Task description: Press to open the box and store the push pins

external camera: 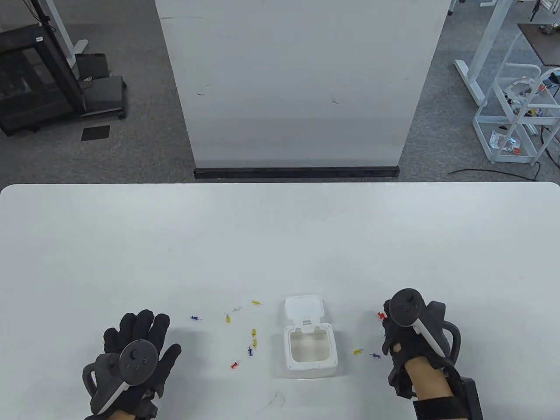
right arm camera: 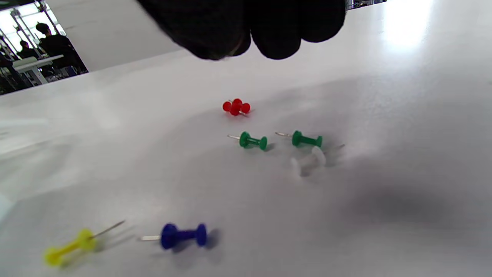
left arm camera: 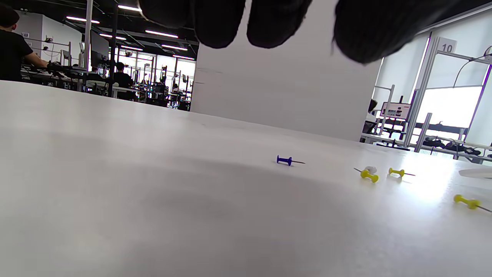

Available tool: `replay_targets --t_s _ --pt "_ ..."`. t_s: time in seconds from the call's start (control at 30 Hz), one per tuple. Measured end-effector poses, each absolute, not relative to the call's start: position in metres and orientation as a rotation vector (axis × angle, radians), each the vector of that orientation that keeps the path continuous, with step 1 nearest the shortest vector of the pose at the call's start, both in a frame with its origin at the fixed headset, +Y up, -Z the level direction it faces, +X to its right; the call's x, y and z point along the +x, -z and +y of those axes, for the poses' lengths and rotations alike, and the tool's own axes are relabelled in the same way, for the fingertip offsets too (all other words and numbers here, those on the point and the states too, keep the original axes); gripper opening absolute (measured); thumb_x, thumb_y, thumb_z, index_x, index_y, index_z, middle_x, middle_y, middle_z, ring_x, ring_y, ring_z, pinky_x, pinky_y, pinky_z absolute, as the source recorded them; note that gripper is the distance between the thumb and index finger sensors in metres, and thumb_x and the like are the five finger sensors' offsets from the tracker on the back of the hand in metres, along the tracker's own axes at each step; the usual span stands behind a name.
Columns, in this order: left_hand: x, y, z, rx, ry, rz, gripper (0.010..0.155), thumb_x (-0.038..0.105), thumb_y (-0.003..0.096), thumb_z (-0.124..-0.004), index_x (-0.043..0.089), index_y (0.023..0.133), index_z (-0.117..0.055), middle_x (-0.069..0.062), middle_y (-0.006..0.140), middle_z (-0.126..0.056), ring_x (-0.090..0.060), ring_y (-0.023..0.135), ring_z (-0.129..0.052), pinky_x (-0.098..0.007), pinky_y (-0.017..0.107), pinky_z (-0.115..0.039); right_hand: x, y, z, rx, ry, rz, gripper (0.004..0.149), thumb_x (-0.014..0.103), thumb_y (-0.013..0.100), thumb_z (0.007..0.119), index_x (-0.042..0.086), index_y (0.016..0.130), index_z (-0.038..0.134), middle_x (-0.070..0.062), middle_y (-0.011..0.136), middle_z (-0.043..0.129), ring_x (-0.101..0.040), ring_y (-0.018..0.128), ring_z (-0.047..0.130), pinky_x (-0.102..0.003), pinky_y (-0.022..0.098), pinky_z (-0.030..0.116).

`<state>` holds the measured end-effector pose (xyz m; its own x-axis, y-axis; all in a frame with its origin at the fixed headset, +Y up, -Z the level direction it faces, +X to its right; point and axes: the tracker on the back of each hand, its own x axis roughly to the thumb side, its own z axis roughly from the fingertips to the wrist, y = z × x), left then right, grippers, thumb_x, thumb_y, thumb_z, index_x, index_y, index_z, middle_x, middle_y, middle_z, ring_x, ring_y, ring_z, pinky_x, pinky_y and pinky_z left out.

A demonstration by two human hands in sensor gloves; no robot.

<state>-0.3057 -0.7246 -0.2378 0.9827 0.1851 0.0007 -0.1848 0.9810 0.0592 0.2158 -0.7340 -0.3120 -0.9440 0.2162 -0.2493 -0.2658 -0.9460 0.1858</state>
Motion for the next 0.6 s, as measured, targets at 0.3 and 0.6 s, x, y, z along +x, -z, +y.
replay_targets --t_s 0.3,0.6 --pt "-0.306 0.238 -0.726 0.045 -0.196 -0.005 0.071 0.058 0.0449 -0.07 0.032 0.108 -0.049 -0.007 0.119 -0.043 -0.043 0.11 -0.036 -0.07 0.077 -0.027 0.207 0.334 -0.759 -0.316 -2.948 0.438 0.055 0.026 0.049 0.085 0.035 0.098 0.063 -0.004 0.094 0.074 -0.038 0.088 0.068 -0.059 0.074 0.052" --pt "-0.304 0.24 -0.727 0.02 -0.208 -0.012 0.072 0.059 0.045 -0.07 0.031 0.108 -0.049 -0.007 0.119 -0.043 -0.043 0.11 -0.036 -0.07 0.076 -0.027 0.204 0.33 -0.763 -0.241 -3.048 0.257 0.048 0.025 0.047 0.085 0.031 0.093 0.069 -0.002 0.084 0.083 -0.035 0.078 0.08 -0.056 0.068 0.064"
